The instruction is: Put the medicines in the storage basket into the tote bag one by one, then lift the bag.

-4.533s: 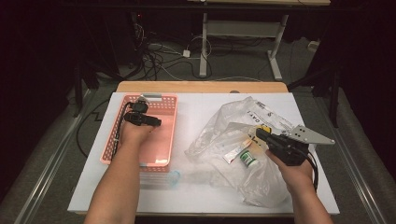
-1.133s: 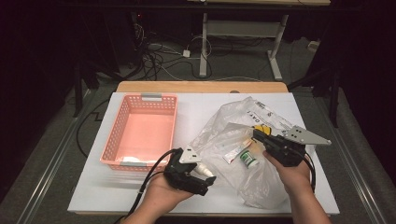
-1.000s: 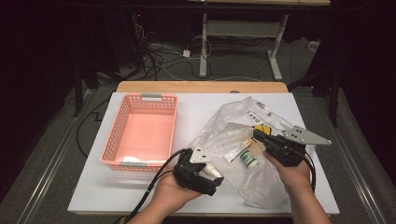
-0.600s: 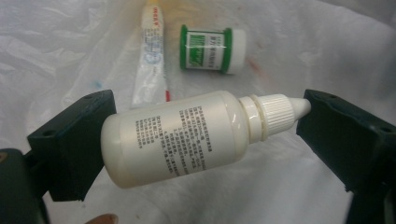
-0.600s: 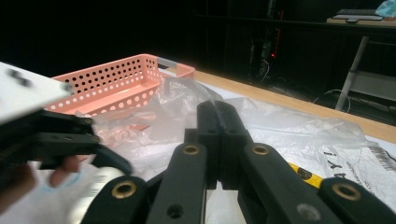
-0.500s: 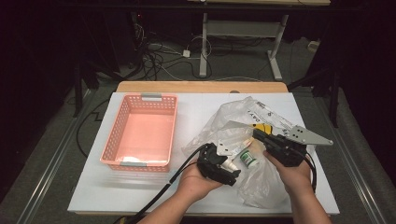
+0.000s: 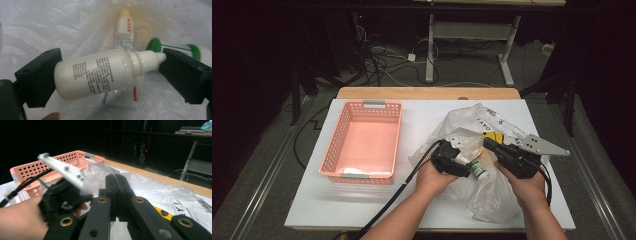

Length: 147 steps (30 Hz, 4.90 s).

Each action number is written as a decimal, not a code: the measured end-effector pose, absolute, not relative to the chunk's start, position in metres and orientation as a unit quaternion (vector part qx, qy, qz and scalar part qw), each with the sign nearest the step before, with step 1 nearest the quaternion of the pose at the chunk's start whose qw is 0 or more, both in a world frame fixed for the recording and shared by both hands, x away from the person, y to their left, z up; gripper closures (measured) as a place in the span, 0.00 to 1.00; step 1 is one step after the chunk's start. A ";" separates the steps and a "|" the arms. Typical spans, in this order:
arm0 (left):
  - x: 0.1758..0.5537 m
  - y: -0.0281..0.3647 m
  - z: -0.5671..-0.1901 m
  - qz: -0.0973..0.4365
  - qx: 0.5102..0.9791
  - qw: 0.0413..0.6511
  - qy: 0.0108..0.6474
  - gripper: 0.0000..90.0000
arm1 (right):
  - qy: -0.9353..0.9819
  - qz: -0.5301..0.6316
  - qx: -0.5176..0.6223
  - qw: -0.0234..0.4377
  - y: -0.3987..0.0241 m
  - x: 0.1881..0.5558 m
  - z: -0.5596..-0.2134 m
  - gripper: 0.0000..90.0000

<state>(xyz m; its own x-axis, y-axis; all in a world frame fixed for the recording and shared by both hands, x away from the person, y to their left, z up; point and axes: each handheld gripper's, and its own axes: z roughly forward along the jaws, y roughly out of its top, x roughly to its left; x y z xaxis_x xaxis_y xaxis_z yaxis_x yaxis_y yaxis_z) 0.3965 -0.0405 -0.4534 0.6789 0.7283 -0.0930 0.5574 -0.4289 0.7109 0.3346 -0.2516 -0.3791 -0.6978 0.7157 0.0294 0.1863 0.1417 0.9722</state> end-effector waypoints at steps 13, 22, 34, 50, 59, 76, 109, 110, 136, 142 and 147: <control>0.421 -0.042 -0.465 0.118 0.843 0.351 0.389 0.06 | 0.722 0.572 0.315 0.229 -0.249 0.336 -0.382 1.00; 0.412 -0.044 -0.460 0.092 0.833 0.377 0.394 0.02 | 0.724 0.568 0.321 0.226 -0.251 0.339 -0.386 1.00; 0.389 -0.028 -0.441 0.099 0.842 0.395 0.355 0.00 | 0.727 0.565 0.320 0.225 -0.249 0.339 -0.387 1.00; 0.319 0.013 -0.445 0.092 0.855 0.414 0.299 0.01 | 0.727 0.562 0.324 0.224 -0.251 0.340 -0.389 1.00; 0.306 0.027 -0.476 0.072 0.880 0.364 0.296 0.04 | 0.730 0.558 0.325 0.224 -0.249 0.339 -0.390 1.00; 0.306 0.006 -0.484 0.077 0.888 0.364 0.270 0.45 | 0.733 0.555 0.323 0.224 -0.244 0.338 -0.390 1.00; 0.304 0.033 -0.467 0.100 0.821 0.468 0.311 0.99 | 0.719 0.561 0.337 0.237 -0.264 0.331 -0.388 1.00; 0.304 0.035 -0.465 0.102 0.818 0.472 0.312 0.99 | 0.718 0.561 0.337 0.236 -0.265 0.331 -0.388 1.00; 0.332 0.057 -0.392 0.164 0.720 0.589 0.328 0.99 | 0.686 0.585 0.337 0.271 -0.257 0.341 -0.363 1.00; 0.352 0.051 -0.358 0.186 0.705 0.606 0.318 0.99 | 0.677 0.585 0.333 0.297 -0.251 0.359 -0.342 1.00; 0.365 0.040 -0.328 0.201 0.694 0.621 0.305 0.99 | 0.660 0.594 0.332 0.318 -0.251 0.371 -0.320 1.00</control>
